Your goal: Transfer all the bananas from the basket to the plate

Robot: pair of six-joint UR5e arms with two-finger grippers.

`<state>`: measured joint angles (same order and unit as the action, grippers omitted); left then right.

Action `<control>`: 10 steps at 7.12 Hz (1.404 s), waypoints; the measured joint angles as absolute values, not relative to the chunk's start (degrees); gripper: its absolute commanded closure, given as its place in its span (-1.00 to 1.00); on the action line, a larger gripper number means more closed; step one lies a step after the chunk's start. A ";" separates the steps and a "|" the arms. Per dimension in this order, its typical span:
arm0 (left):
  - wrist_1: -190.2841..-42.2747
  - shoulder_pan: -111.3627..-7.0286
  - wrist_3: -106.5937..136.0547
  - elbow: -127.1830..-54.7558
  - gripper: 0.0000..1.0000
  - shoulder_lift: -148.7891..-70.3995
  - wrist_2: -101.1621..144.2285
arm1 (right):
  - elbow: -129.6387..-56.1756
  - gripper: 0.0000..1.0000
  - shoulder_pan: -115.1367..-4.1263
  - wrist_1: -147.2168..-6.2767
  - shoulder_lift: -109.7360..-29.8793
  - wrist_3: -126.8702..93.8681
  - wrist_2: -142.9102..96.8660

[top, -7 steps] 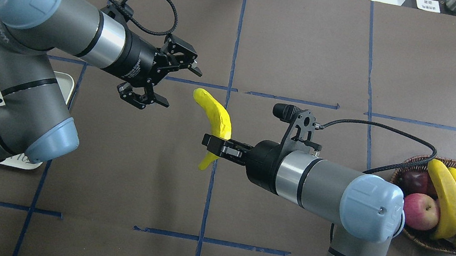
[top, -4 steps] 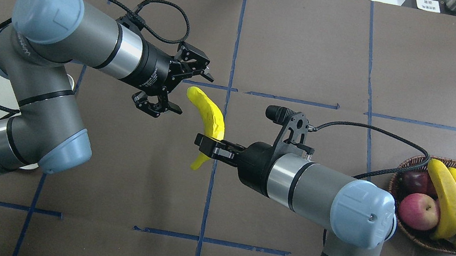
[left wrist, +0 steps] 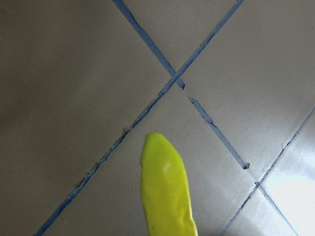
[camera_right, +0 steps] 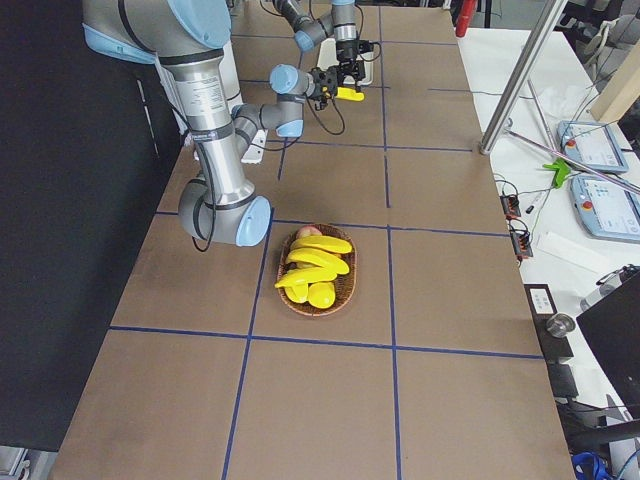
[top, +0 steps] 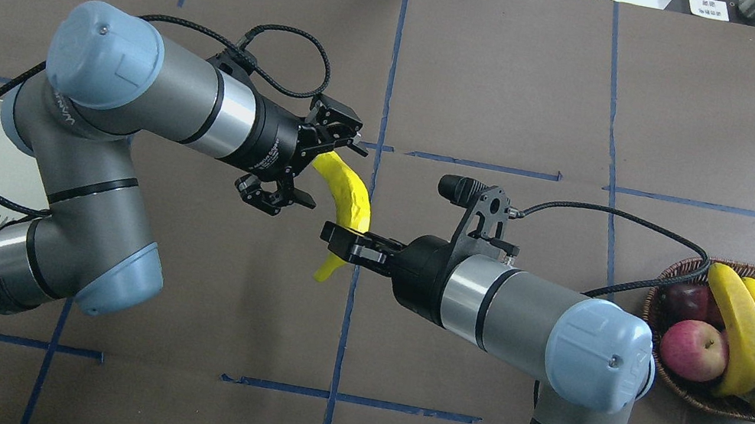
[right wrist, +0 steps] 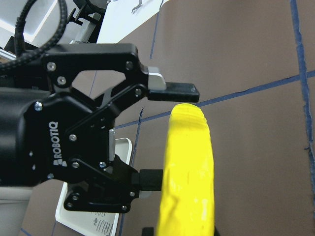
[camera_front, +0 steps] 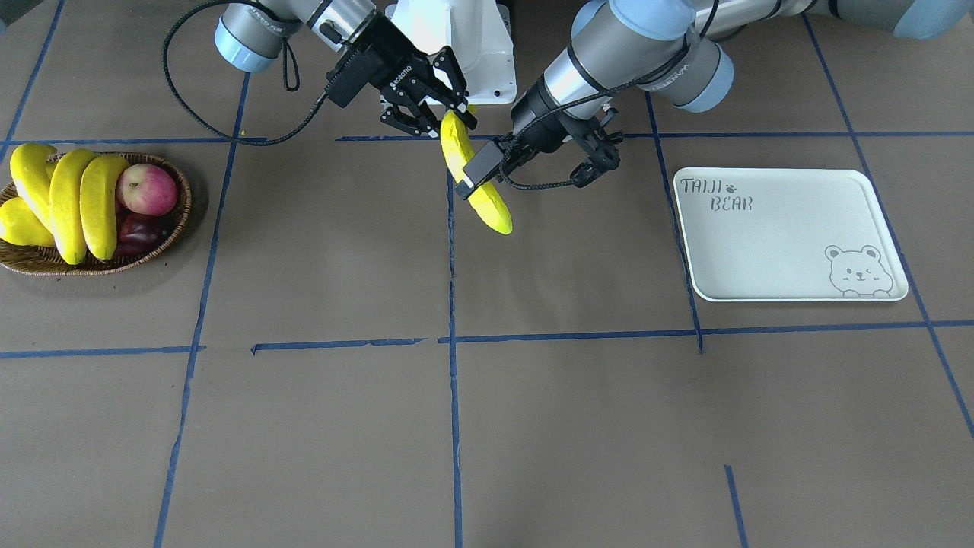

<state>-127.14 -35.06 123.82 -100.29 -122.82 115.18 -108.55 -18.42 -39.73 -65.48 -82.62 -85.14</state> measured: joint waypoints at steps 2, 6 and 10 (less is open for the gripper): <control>-127.15 -34.66 123.78 -100.23 -0.02 -122.86 114.55 | -108.55 0.71 -18.35 -39.74 -65.42 -82.66 -85.16; -127.20 -34.37 123.58 -100.21 1.00 -122.77 114.08 | -108.59 -1.00 -18.40 -39.83 -65.01 -84.31 -85.29; -127.33 -35.77 122.47 -101.02 1.00 -119.10 114.08 | -109.68 -1.00 -24.99 -44.95 -65.74 -84.74 -99.40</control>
